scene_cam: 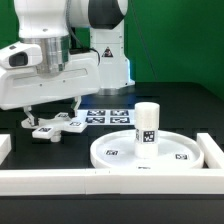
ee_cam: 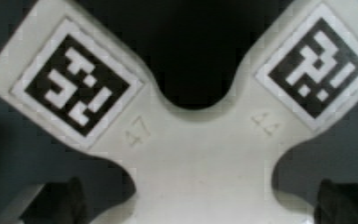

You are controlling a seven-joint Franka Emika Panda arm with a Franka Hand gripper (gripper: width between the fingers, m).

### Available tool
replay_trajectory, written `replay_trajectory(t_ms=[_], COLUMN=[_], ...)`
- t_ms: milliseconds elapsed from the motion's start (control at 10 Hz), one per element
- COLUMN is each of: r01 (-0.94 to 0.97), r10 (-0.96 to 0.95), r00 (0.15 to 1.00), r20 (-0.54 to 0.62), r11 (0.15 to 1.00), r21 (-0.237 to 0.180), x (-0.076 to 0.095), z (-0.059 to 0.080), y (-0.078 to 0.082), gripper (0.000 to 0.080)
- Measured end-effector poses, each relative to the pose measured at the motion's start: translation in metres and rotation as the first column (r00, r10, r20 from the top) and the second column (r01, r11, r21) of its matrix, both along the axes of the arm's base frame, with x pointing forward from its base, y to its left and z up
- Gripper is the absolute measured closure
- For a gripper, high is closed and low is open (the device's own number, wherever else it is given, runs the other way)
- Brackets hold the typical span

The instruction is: Assemble round table

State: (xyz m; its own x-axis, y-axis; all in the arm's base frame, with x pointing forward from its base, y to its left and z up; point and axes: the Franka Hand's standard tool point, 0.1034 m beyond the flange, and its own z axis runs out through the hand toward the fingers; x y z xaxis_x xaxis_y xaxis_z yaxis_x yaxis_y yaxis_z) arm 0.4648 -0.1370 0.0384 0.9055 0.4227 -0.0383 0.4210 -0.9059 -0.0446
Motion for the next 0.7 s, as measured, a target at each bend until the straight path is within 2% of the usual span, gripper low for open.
replay_trajectory(t_ms=[700], r01=[-0.003], r10=[0.003], r00=[1.0], r20=[-0.018], r11=[1.0], r21=[0.003], x=[-0.0054], z=[-0.0086], y=[-0.0001], gripper=[0.015])
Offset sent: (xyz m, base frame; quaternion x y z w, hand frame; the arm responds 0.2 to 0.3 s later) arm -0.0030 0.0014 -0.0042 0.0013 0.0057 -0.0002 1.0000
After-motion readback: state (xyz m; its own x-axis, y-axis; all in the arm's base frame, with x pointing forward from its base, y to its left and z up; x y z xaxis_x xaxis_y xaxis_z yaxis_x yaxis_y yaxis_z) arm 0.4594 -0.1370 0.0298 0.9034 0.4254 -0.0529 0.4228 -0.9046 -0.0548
